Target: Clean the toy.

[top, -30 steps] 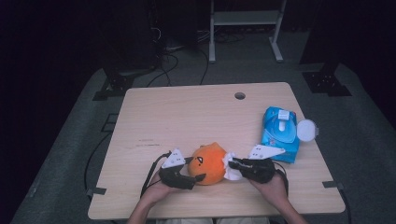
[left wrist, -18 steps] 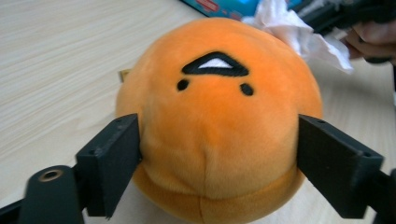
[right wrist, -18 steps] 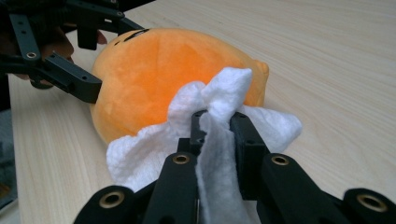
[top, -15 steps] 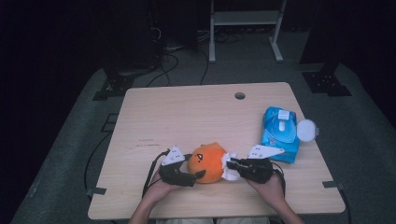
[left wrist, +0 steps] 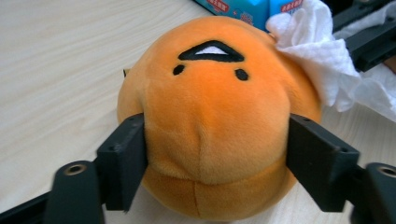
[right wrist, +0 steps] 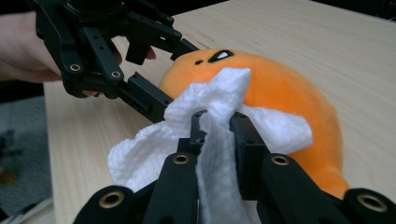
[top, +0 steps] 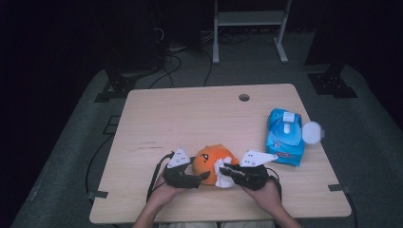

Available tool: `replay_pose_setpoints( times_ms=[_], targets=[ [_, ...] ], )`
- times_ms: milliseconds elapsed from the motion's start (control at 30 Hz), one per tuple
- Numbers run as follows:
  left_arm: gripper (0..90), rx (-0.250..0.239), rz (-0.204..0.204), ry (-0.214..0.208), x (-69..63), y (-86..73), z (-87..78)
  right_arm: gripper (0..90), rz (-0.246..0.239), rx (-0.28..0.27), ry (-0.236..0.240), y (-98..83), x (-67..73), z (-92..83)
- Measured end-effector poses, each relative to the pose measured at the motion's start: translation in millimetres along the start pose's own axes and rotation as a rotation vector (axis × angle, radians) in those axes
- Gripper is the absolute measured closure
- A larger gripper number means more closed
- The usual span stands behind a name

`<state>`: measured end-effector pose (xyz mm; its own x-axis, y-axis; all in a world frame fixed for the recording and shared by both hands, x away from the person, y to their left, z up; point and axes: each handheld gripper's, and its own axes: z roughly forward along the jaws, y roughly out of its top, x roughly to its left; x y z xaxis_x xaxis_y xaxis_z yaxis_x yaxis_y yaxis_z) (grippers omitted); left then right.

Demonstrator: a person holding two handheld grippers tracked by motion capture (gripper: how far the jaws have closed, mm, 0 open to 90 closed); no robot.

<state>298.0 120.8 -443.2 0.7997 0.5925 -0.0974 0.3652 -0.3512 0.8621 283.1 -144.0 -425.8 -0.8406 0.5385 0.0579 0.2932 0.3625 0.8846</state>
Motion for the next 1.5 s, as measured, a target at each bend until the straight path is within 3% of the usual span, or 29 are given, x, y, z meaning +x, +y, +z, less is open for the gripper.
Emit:
replay_pose_setpoints(
  times_ms=[133, 167, 200, 267, 367, 467, 500, 533, 600, 633, 667, 733, 767, 800, 900, 967, 1000, 1067, 1100, 1133, 1233, 1267, 1333, 1367, 1433, 1500],
  targets=[
    [14.7, -0.013, -0.079, -0.002, 3.7, -0.8, -0.5, 80.2, 0.034, 0.008, -0.069, -6.3, -18.7, -7.9],
    [13.8, -0.013, -0.102, -0.011, 4.5, -0.4, 0.8, 80.2, 0.061, 0.008, -0.068, -8.9, -22.2, -9.3],
    [15.7, -0.008, -0.095, -0.016, 3.6, 0.1, 2.3, 80.2, 0.073, 0.004, -0.062, -10.3, -23.0, -9.3],
    [23.7, 0.003, -0.035, 0.003, -0.7, 1.4, 3.5, 80.1, 0.057, 0.002, -0.036, -7.8, -14.7, -5.8],
    [28.8, 0.0, 0.059, 0.009, -8.5, 5.2, 2.6, 80.1, -0.017, -0.001, 0.008, 1.9, 1.7, 0.5],
    [29.2, -0.003, 0.132, 0.004, -14.8, 5.3, 1.3, 80.1, -0.011, -0.015, -0.001, 5.2, -0.2, -1.6],
    [27.3, -0.01, 0.124, 0.003, -14.3, 5.1, 1.3, 80.1, -0.007, -0.017, -0.023, 4.4, -3.4, -3.9],
    [22.9, -0.02, 0.087, 0.005, -12.2, 5.4, 1.7, 80.2, 0.004, -0.019, -0.049, 2.8, -7.7, -6.3],
    [12.5, -0.047, -0.04, 0.011, -6.5, 6.8, 5.1, 80.2, 0.037, -0.012, -0.06, -1.2, -16.0, -9.2],
    [12.0, -0.041, -0.098, 0.0, -4.4, 7.6, 7.1, 80.2, 0.053, -0.015, -0.053, -2.6, -16.8, -9.3],
    [13.1, -0.027, -0.087, 0.001, -6.3, 7.6, 9.7, 80.2, 0.055, -0.016, -0.045, -2.9, -14.8, -7.8],
    [21.2, -0.026, 0.004, 0.012, -13.3, 6.7, 10.3, 80.2, 0.026, -0.009, -0.029, 0.3, -6.9, -4.2],
    [23.7, -0.022, 0.034, 0.013, -15.9, 7.2, 10.2, 80.2, 0.028, -0.021, 0.003, 2.9, -2.8, -2.7],
    [25.5, -0.015, 0.106, 0.024, -21.8, 8.5, 10.3, 80.2, 0.024, -0.028, 0.019, 4.6, -0.7, -1.7],
    [28.2, -0.012, 0.214, 0.035, -32.6, 10.3, 10.9, 80.2, -0.025, -0.036, 0.012, 11.7, 6.0, -1.2],
    [26.1, -0.028, 0.212, 0.027, -33.1, 10.2, 10.7, 80.2, -0.027, -0.04, -0.019, 12.8, 3.1, -6.1],
    [21.6, -0.035, 0.178, 0.031, -31.4, 10.6, 10.9, 80.2, -0.022, -0.036, -0.039, 11.9, -0.6, -8.7],
    [12.8, -0.04, 0.072, 0.034, -25.6, 11.1, 12.3, 80.3, -0.014, -0.018, -0.076, 6.4, -8.5, -11.2],
    [11.2, -0.025, 0.027, 0.025, -23.1, 11.2, 13.8, 80.3, 0.009, -0.013, -0.073, 2.6, -12.2, -11.3],
    [11.7, -0.021, 0.009, 0.012, -22.2, 10.6, 15.3, 80.3, 0.03, -0.016, -0.061, -0.2, -14.2, -10.9],
    [21.9, -0.014, 0.089, 0.031, -27.6, 10.4, 14.6, 80.3, 0.008, -0.012, -0.049, 4.6, -4.5, -8.5],
    [23.7, -0.018, 0.129, 0.043, -31.6, 10.9, 14.5, 80.3, -0.002, -0.019, -0.018, 7.6, 1.0, -6.9],
    [26.2, -0.005, 0.248, 0.063, -42.6, 11.6, 15.6, 80.3, -0.042, -0.022, 0.01, 13.1, 14.1, -1.4],
    [26.6, 0.0, 0.279, 0.068, -44.7, 11.5, 15.5, 80.3, -0.064, -0.017, 0.015, 15.8, 19.5, 1.0],
    [27.2, -0.003, 0.293, 0.069, -45.4, 10.7, 15.0, 80.3, -0.078, -0.018, 0.0, 18.0, 20.0, 0.1],
    [27.5, -0.003, 0.288, 0.058, -43.3, 9.3, 14.5, 80.3, -0.053, -0.028, -0.027, 17.2, 10.5, -5.9]
  ],
)
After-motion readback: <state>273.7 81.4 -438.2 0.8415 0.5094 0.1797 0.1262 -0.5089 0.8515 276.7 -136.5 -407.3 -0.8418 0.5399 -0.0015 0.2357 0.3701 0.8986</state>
